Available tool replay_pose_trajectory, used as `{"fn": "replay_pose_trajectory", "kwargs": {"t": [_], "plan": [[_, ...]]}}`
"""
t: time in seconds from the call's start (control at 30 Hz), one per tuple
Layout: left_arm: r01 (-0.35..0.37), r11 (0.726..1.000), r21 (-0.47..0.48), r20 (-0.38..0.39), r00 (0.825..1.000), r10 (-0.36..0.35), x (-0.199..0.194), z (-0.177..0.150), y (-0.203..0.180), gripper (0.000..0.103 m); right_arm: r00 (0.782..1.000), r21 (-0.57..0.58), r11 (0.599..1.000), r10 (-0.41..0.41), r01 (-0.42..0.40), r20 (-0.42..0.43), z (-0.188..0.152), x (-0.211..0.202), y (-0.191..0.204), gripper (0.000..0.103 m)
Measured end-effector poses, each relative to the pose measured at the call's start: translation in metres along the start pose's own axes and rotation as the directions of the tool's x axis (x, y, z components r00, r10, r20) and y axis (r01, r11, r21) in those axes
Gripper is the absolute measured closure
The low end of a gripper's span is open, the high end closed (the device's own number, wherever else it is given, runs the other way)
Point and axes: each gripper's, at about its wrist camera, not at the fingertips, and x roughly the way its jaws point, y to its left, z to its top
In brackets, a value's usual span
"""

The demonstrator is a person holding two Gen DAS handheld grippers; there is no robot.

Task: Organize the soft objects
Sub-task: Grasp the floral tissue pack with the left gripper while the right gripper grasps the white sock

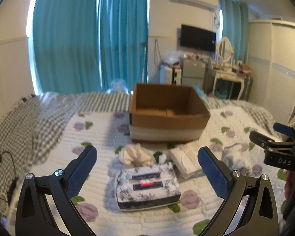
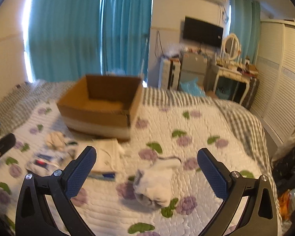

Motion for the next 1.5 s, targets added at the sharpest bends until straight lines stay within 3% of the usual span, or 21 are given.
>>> {"fn": "replay_pose_trajectory", "kwargs": {"t": [0.17, 0.27, 0.3, 0.4, 0.43, 0.53, 0.6, 1.1, 1.2, 1.33, 1.5], "plan": [[0.005, 1.000, 0.004, -0.094, 0.996, -0.005, 0.028, -0.017, -0.003, 0.000, 0.987, -0.041, 0.999, -0.042, 0.036, -0.153, -0.024, 0.050, 0.007, 0.000], [0.005, 1.000, 0.008, -0.163, 0.987, -0.004, 0.047, -0.030, -0.005, 0.000, 0.967, -0.043, 0.998, -0.045, 0.036, -0.250, -0.038, 0.077, 0.006, 0.001], [0.006, 1.000, 0.009, -0.186, 0.982, -0.004, 0.052, -0.035, -0.006, 0.000, 0.959, -0.040, 0.999, -0.047, 0.037, -0.279, -0.042, 0.085, 0.005, 0.004], [0.012, 1.000, 0.010, -0.250, 0.968, -0.009, 0.066, -0.048, -0.008, 0.000, 0.944, -0.012, 1.000, -0.017, 0.014, -0.330, -0.049, 0.100, -0.001, 0.028], [0.024, 1.000, 0.003, -0.278, 0.960, -0.023, 0.071, -0.053, -0.008, 0.000, 0.941, -0.009, 1.000, -0.017, 0.015, -0.338, -0.049, 0.102, -0.001, 0.035], [0.038, 0.999, -0.013, -0.345, 0.938, -0.040, 0.085, -0.063, -0.009, 0.000, 0.944, -0.006, 1.000, -0.013, 0.012, -0.328, -0.049, 0.102, -0.002, 0.042], [0.020, 1.000, -0.005, -0.362, 0.932, -0.021, 0.090, -0.066, -0.009, 0.000, 0.946, -0.009, 1.000, -0.010, 0.008, -0.325, -0.049, 0.102, -0.002, 0.043], [0.009, 0.998, 0.066, -0.387, 0.922, 0.017, 0.126, -0.076, -0.009, 0.000, 0.948, -0.025, 1.000, -0.007, -0.001, -0.317, -0.048, 0.096, 0.007, 0.045], [0.007, 0.997, 0.082, -0.373, 0.928, 0.025, 0.124, -0.077, -0.010, 0.010, 0.952, -0.030, 1.000, -0.006, -0.004, -0.306, -0.048, 0.092, 0.008, 0.052], [0.048, 0.997, 0.066, -0.343, 0.939, -0.022, 0.108, -0.073, -0.008, 0.040, 0.960, -0.011, 0.999, 0.031, -0.036, -0.278, -0.047, 0.080, 0.008, 0.067], [0.075, 0.989, 0.125, -0.325, 0.945, -0.030, 0.090, -0.069, -0.020, 0.052, 0.972, -0.015, 0.998, 0.063, -0.068, -0.228, -0.039, 0.060, 0.014, 0.072]]}}
